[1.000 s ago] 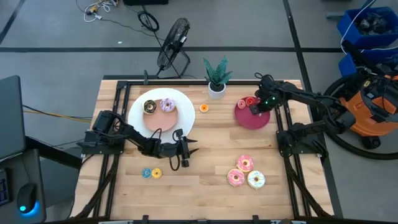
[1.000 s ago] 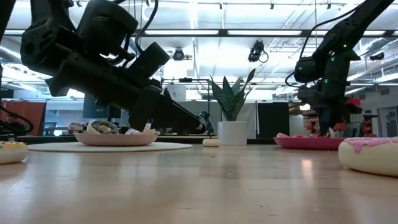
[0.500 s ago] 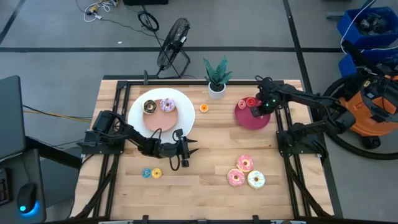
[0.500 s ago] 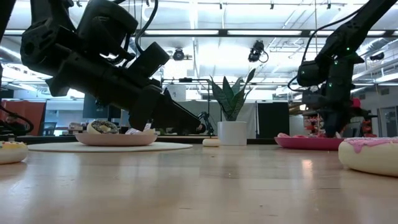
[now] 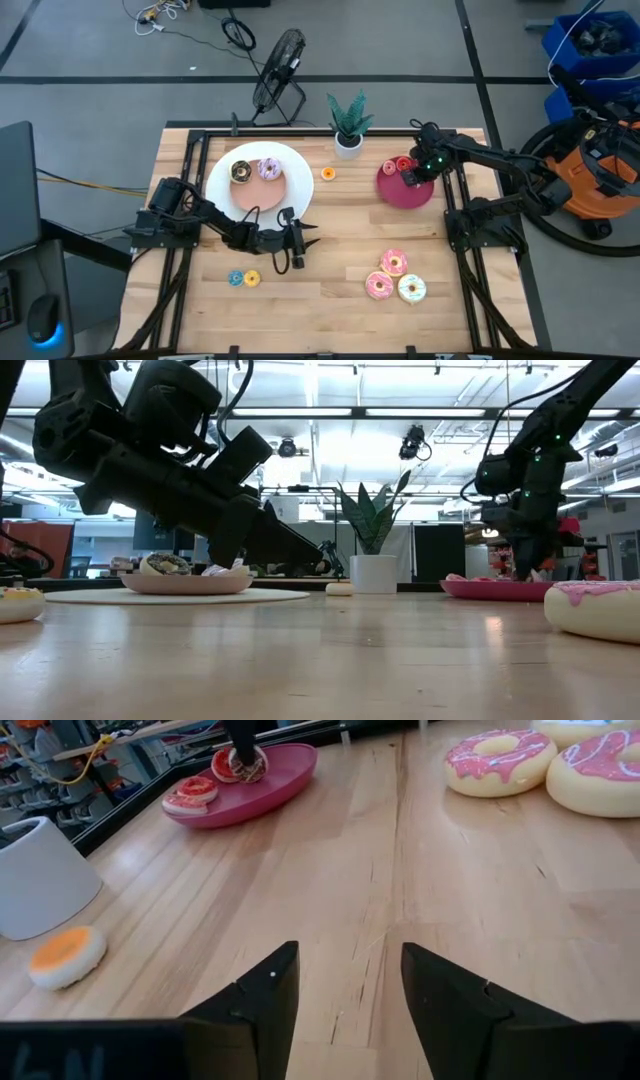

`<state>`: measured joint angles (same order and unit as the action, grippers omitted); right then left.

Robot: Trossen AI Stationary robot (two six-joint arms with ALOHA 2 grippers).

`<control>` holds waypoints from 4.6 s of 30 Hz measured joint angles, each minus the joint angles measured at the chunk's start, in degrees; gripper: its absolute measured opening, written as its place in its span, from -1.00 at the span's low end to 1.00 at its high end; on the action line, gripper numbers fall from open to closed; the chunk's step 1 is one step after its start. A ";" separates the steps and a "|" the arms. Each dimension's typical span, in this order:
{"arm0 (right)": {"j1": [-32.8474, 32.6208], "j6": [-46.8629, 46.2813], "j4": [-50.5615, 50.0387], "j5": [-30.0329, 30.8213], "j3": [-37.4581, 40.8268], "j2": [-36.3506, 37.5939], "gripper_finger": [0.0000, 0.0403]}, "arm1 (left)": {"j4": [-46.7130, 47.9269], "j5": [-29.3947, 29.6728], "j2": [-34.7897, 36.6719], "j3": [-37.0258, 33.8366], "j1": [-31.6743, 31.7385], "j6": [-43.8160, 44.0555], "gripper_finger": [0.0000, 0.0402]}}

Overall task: Pick & Place donuts
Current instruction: Put the small brown donut on the red plate, then put the top large pink donut on the pink plate

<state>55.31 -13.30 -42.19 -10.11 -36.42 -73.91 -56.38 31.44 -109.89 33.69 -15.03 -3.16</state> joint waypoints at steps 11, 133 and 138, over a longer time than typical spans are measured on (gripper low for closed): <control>-0.02 0.04 0.02 0.19 0.89 0.00 -0.66 | 0.05 -0.13 0.00 0.00 0.00 0.11 -0.10; -80.61 9.21 59.76 64.21 8.74 -6.69 -0.80 | 8.40 -28.16 -0.61 18.94 14.25 18.20 0.38; -80.61 11.11 61.05 64.85 8.74 -6.69 -0.80 | 8.70 -28.34 -4.47 21.66 14.64 18.83 0.33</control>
<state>-25.30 -2.19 18.86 54.74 -27.68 -80.60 -47.68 3.10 -114.35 55.36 -0.38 15.67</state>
